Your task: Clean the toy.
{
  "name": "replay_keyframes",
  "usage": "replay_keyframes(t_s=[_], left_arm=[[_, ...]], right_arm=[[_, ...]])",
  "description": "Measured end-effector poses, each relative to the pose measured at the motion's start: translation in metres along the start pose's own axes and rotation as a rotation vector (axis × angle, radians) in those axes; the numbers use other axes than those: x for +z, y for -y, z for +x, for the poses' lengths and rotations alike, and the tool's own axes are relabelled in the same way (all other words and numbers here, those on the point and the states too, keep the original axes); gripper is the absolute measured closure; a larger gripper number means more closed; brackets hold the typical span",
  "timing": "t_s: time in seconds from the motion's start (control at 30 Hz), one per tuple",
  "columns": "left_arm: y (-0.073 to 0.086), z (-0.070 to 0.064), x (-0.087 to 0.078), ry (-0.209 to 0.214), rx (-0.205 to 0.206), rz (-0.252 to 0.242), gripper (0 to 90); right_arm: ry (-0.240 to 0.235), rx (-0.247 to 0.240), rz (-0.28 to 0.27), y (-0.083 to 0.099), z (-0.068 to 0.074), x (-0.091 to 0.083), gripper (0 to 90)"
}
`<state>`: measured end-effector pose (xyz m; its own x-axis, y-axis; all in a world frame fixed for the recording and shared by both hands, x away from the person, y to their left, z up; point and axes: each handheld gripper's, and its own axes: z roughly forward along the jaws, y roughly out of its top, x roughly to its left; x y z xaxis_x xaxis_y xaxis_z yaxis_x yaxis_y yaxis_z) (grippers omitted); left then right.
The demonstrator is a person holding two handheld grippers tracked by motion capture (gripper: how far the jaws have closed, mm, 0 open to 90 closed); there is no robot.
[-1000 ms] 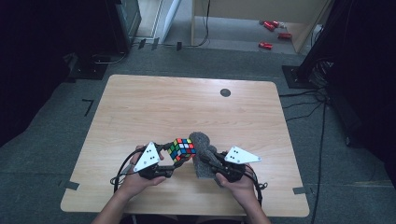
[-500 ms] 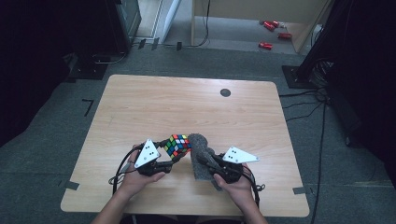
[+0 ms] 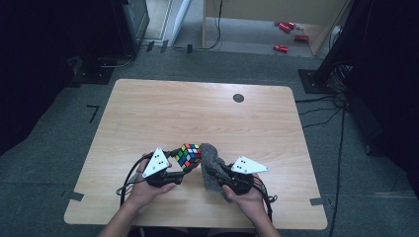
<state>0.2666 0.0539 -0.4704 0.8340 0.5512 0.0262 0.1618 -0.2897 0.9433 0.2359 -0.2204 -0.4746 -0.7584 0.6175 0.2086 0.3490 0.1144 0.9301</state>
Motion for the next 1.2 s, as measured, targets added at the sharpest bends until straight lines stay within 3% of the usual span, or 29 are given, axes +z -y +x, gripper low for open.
replay_keyframes(t_s=[0.53,0.63,0.73,0.8,0.9,1.03,1.13,1.2], left_arm=[[0.0,-0.003,0.002,0.003,0.008,0.004,35.1],[0.0,-0.001,0.002,-0.022,0.001,0.012,35.1],[0.001,0.001,0.004,-0.048,-0.011,0.031,35.1],[0.001,0.0,0.003,-0.023,-0.032,0.023,35.1],[-0.001,-0.005,0.004,-0.016,-0.014,0.021,35.1],[0.0,-0.002,0.003,-0.016,-0.021,0.021,35.1],[-0.003,0.001,-0.001,0.014,-0.068,-0.011,35.1],[-0.004,-0.001,-0.001,0.014,-0.058,-0.013,35.1]], right_arm=[[0.056,0.016,0.025,0.003,-0.002,0.002,76.2],[0.065,0.021,0.026,0.002,-0.003,0.001,76.1],[0.03,0.012,-0.002,-0.001,0.0,-0.002,76.2],[0.003,-0.011,0.002,-0.003,0.006,0.0,76.2],[-0.008,-0.016,0.011,-0.002,0.01,0.005,76.2],[0.011,-0.014,0.019,0.0,0.006,0.005,76.2],[0.02,-0.004,0.015,0.0,0.003,0.003,76.1],[0.031,0.007,0.008,0.0,0.001,0.001,76.2]])
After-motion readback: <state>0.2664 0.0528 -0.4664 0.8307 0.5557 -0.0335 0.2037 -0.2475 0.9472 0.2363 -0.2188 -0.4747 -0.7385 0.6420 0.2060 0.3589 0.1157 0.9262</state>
